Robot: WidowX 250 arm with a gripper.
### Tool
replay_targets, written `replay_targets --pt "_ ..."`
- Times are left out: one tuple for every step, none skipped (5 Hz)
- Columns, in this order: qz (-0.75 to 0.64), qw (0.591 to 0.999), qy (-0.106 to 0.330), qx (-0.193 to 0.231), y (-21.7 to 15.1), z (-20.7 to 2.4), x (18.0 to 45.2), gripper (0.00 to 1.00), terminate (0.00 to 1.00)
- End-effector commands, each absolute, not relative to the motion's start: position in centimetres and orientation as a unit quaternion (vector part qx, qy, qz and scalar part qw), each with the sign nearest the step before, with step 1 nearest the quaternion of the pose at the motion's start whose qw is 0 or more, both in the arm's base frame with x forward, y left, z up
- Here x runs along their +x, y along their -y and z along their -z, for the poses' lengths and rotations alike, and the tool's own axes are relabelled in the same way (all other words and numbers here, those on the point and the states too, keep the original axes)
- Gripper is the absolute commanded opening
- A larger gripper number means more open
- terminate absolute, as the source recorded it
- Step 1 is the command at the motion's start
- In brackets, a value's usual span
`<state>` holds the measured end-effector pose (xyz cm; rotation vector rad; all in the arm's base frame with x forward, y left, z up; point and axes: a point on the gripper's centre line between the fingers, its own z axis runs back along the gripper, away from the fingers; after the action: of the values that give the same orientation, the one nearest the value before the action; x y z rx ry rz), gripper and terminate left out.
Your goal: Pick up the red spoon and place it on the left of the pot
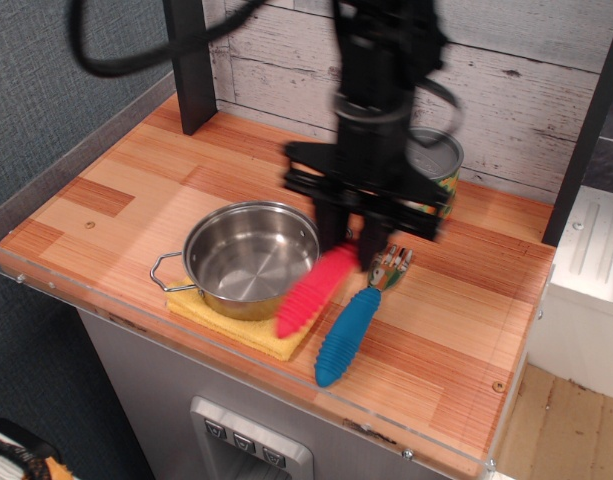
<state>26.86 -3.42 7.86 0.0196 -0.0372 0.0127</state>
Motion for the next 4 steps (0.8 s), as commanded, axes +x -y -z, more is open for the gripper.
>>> replay_targets --pt "-0.055 0.997 0.028 0.039 -1.7 -8.9 25.8 0.00 0.00" --pt "-0.076 0.996 0.025 0.046 -4.4 -9.2 25.8 0.00 0.00" --pt "-0.080 0.994 0.016 0.075 -6.4 -9.2 26.2 0.00 0.00" --pt "-0.073 0.993 0.007 0.091 -8.7 -8.6 26.7 0.00 0.00"
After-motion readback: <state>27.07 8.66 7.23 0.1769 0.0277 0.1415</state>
